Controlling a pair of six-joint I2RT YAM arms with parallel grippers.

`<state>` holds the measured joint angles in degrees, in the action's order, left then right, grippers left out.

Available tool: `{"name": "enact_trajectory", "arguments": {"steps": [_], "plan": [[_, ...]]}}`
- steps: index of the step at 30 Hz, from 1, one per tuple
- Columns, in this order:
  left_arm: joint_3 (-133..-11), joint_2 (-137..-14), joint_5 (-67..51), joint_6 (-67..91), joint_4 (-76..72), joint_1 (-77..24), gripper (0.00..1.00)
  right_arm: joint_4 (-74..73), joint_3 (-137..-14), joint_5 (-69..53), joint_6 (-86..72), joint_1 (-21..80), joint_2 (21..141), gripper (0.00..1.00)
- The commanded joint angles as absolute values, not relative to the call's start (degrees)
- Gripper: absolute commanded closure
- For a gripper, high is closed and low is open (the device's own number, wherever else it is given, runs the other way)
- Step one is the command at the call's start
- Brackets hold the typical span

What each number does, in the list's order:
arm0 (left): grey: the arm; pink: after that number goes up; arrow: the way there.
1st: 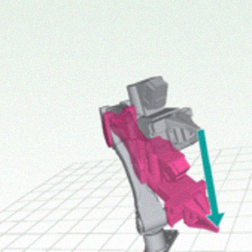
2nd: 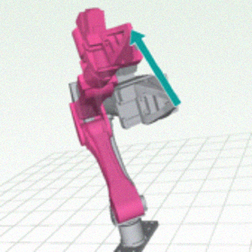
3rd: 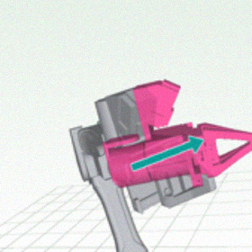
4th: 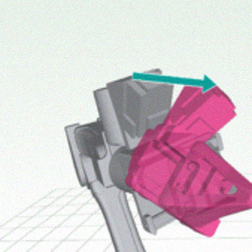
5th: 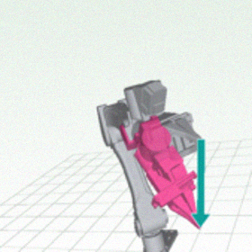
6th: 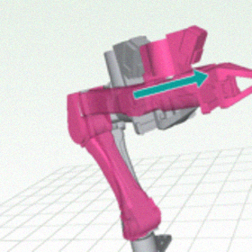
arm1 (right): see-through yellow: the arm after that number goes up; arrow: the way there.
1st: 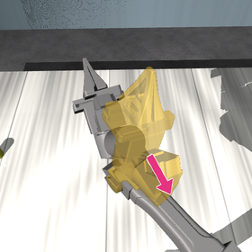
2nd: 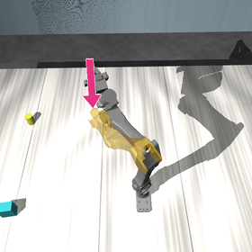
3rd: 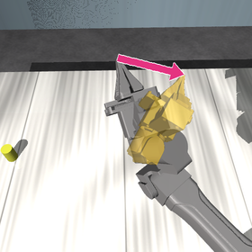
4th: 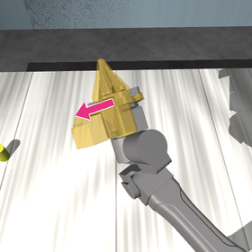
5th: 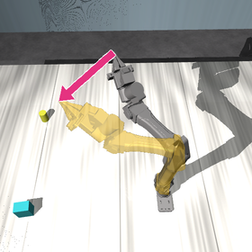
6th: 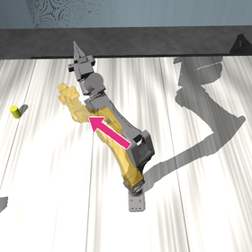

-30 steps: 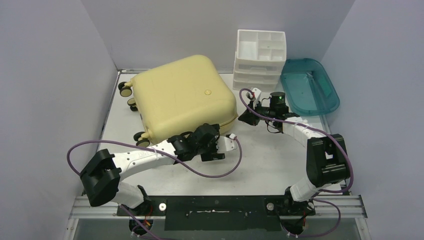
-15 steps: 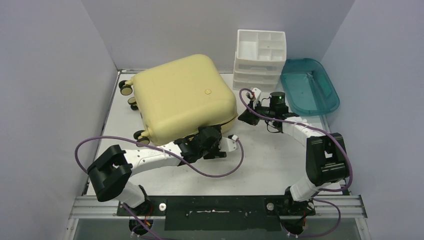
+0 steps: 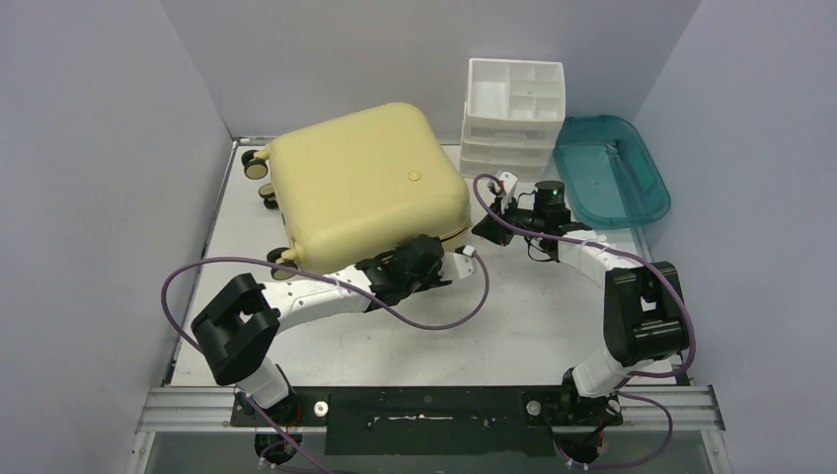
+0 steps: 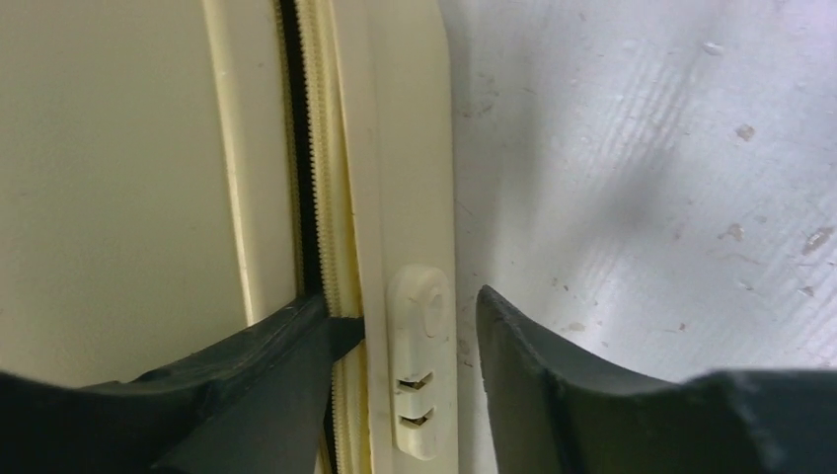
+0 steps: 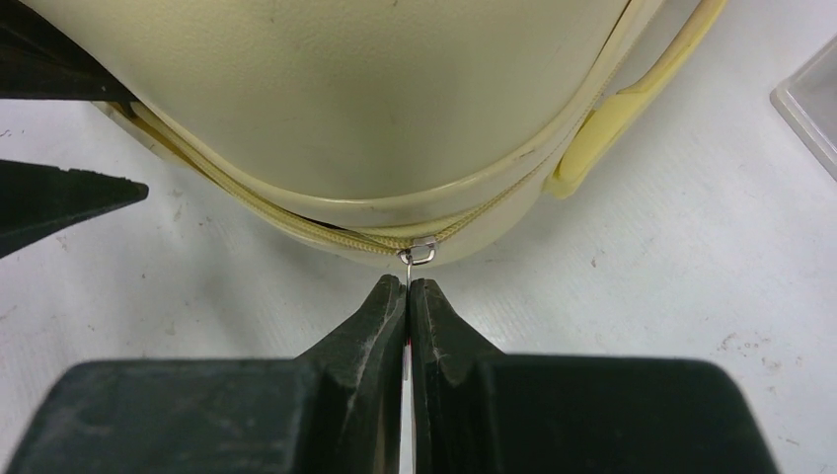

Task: Open, take out, and arrange the luggage
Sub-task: Unzip the luggage at the center of the board.

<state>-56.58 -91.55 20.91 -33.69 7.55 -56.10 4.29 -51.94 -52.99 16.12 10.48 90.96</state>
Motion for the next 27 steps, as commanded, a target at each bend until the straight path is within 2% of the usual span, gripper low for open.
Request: {"name": "enact_trajectory", "arguments": {"steps": [1, 3, 6, 7, 16, 27], "plan": [[-60.38, -95.28, 19.86, -32.94, 7.11, -51.00, 0.55, -0.97, -50.98, -57.13, 16.44, 10.35, 91.11, 1.00], [-60.38, -95.80, 18.83, -33.00, 7.73, -50.17, 0.69, -0.97, -50.98, -57.08, 16.50, 10.49, 91.14, 1.00], [-59.86, -95.58, 16.91, -33.04, 9.56, -48.93, 0.96, -0.85, -50.89, -56.11, 16.18, 10.55, 91.06, 1.00], [-59.48, -95.20, 15.91, -33.28, 10.25, -48.49, 1.00, -0.51, -50.82, -54.64, 15.73, 10.61, 91.03, 1.00], [-54.00, -86.26, 5.63, -36.38, 17.38, -46.28, 1.00, 2.33, -51.40, -43.64, 12.30, 9.00, 89.21, 1.00], [-45.77, -76.43, -3.38, -40.78, 26.53, -45.29, 1.00, -1.72, -61.86, -35.57, 13.54, 6.33, 94.80, 1.00]]}}
